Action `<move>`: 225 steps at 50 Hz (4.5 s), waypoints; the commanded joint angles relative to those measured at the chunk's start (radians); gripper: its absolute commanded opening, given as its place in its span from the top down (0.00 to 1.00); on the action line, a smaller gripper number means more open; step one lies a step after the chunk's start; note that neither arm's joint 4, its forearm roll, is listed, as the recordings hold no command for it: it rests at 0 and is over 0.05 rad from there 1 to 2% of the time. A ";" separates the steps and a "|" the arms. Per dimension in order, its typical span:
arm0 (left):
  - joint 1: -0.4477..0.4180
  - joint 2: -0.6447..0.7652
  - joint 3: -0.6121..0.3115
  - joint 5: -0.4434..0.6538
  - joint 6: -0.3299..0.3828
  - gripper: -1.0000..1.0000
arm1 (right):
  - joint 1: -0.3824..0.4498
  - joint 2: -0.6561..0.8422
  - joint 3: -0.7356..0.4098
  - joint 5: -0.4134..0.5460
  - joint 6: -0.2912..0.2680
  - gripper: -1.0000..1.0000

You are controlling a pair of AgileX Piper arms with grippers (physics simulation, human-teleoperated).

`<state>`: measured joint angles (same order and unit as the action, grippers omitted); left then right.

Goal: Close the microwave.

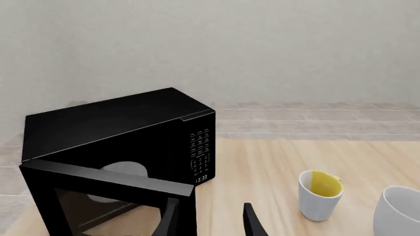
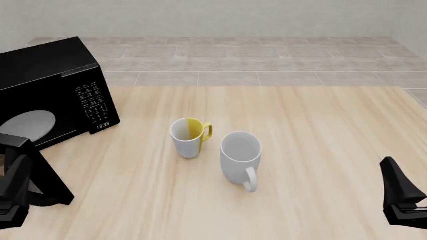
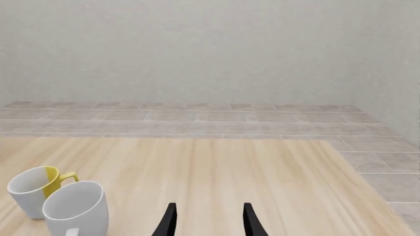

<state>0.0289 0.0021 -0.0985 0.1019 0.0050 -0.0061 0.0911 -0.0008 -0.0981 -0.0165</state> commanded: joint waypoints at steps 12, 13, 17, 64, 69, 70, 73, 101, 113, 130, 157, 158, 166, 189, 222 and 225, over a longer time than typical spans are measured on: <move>0.032 -0.002 -0.034 0.086 -0.042 0.00 | -0.013 0.058 -0.003 -0.062 -0.010 0.00; 0.032 -0.002 -0.034 0.086 -0.042 0.00 | -0.013 0.058 -0.003 -0.062 -0.010 0.00; 0.013 -0.002 0.023 0.057 -0.101 0.00 | -0.019 0.075 -0.004 -0.076 -0.014 0.00; 0.149 0.376 0.088 -0.307 -0.026 0.00 | -0.014 0.119 -0.001 -0.114 -0.017 0.00; 0.152 0.489 0.081 -0.415 -0.014 0.00 | -0.017 0.125 -0.004 -0.119 -0.019 0.00; 0.156 0.508 0.083 -0.436 -0.009 0.00 | -0.016 0.124 -0.005 -0.117 -0.019 0.00; 0.150 0.604 0.092 -0.529 -0.013 0.00 | -0.016 0.116 -0.004 -0.110 -0.018 0.00; 0.157 0.997 0.077 -0.867 -0.035 0.00 | -0.012 0.135 -0.002 -0.125 -0.020 0.00; 0.167 1.105 0.041 -0.925 -0.033 0.00 | -0.015 0.116 -0.003 -0.109 -0.021 0.00; 0.184 1.165 -0.008 -0.943 -0.006 0.00 | -0.013 0.120 -0.003 -0.110 -0.022 0.00; 0.150 1.134 -0.152 -0.809 0.077 0.00 | -0.011 0.133 -0.001 -0.121 -0.026 0.00; 0.152 1.133 -0.158 -0.807 0.078 0.00 | -0.010 0.138 -0.001 -0.125 -0.025 0.00; 0.169 1.184 -0.200 -0.821 0.087 0.00 | -0.010 0.132 -0.002 -0.118 -0.026 0.00; 0.149 1.305 -0.320 -0.815 0.124 0.00 | -0.023 0.126 -0.004 -0.113 -0.026 0.00; 0.188 1.484 -0.522 -0.796 0.177 0.00 | -0.026 0.145 -0.001 -0.128 -0.036 0.00; 0.192 1.485 -0.533 -0.789 0.183 0.00 | -0.028 0.152 -0.001 -0.134 -0.037 0.00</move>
<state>0.1867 1.4510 -0.4694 -0.6763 0.1259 -0.0300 0.2307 -0.0019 -0.2217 -0.0506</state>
